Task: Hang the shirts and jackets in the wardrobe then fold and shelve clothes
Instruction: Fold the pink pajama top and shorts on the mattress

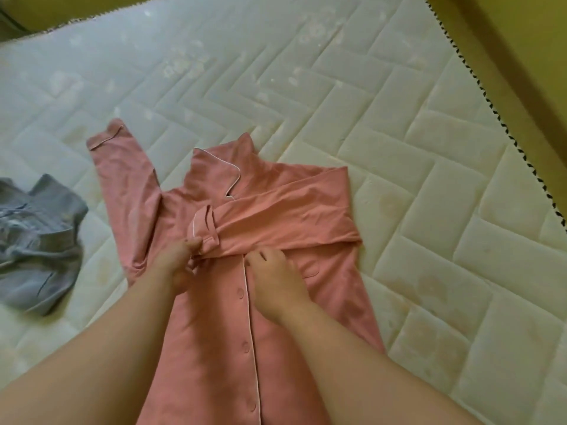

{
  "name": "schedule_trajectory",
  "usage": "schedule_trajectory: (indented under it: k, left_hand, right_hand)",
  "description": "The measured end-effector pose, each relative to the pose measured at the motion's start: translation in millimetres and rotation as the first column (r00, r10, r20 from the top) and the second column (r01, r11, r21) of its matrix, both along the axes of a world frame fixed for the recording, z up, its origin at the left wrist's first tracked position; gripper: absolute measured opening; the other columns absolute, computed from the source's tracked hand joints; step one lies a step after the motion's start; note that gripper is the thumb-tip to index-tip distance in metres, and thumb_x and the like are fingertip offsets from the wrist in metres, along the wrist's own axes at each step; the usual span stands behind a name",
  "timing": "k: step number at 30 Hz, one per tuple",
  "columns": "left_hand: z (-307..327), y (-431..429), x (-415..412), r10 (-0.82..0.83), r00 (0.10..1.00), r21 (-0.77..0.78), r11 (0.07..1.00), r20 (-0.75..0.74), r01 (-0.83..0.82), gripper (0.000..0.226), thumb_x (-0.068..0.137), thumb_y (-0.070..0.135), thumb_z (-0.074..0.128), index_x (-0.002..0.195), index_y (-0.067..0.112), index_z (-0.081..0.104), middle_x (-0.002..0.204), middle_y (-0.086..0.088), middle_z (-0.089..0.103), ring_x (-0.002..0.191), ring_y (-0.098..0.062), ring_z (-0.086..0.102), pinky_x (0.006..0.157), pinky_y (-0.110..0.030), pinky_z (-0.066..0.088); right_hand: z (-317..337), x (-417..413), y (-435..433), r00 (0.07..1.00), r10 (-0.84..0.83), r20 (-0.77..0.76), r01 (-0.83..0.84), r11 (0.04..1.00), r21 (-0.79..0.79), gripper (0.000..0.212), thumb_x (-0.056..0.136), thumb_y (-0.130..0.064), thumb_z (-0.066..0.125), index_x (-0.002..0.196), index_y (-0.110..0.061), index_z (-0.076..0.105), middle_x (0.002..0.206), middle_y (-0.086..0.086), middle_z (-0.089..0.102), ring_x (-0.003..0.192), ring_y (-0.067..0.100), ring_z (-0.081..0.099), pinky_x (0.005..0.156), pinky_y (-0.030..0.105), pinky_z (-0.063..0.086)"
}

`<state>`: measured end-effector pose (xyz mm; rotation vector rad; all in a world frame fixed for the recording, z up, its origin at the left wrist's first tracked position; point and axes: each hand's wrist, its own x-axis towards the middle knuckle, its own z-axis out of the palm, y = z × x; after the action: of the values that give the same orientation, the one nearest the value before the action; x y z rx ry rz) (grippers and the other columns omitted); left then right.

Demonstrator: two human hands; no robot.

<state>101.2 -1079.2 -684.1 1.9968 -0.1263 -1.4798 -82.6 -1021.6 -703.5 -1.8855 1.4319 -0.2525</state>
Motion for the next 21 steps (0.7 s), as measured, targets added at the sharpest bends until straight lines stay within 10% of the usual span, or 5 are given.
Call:
schedule_trajectory:
  k: [3,7,14,18,21]
  left_hand:
    - [-9,3,11,0.042,0.998,-0.011,0.999,0.042,-0.041,0.019,0.103,0.017,0.051,0.086,0.018,0.059,0.058,0.003,0.065,0.05,-0.009,0.057,0.037,-0.017,0.046]
    - [-24,7,25,0.092,0.992,0.039,0.995,0.086,-0.095,0.019,0.097,0.004,0.057,0.083,0.017,0.06,0.072,-0.002,0.064,0.068,-0.014,0.056,0.047,-0.027,0.051]
    - [-37,-8,23,0.023,0.967,0.119,0.991,0.255,-0.055,0.036,0.101,0.012,0.046,0.135,0.007,0.055,0.118,-0.01,0.068,0.106,-0.024,0.066,0.063,-0.029,0.053]
    - [-19,-21,-19,-0.194,0.521,0.266,0.962,0.831,-0.065,0.05,0.097,0.023,0.056,0.141,0.005,0.041,0.148,-0.02,0.041,0.138,-0.036,0.039,0.111,-0.042,0.03]
    - [-13,-32,-71,-0.304,0.248,0.171,0.88,0.92,0.442,0.041,0.091,0.016,0.055,0.131,0.009,0.049,0.139,-0.017,0.045,0.132,-0.037,0.04,0.109,-0.047,0.026]
  right_hand:
    - [-22,-13,9,0.949,-0.316,0.028,0.301,0.925,0.23,0.036,0.086,-0.009,0.056,0.12,-0.021,0.057,0.122,0.004,0.056,0.111,0.025,0.053,0.093,0.032,0.043]
    - [-31,-29,0,0.605,-0.786,0.125,0.675,0.59,0.442,0.026,0.086,-0.005,0.059,0.11,-0.014,0.06,0.1,0.005,0.065,0.096,0.027,0.061,0.079,0.025,0.042]
    - [-38,-64,-9,0.297,-0.953,0.067,0.811,0.288,0.509,0.013,0.087,-0.015,0.062,0.099,-0.011,0.06,0.093,0.007,0.069,0.086,0.032,0.069,0.079,0.04,0.053]
    - [-32,-79,-16,-0.089,-0.984,0.152,0.632,0.063,0.772,0.008,0.088,-0.013,0.057,0.085,-0.008,0.062,0.081,0.012,0.071,0.055,0.027,0.07,0.039,0.028,0.05]
    - [-26,-87,-24,-0.278,-0.958,0.076,0.515,-0.082,0.854,0.02,0.088,-0.028,0.059,0.09,-0.011,0.069,0.076,0.007,0.076,0.058,0.025,0.073,0.033,0.02,0.04]
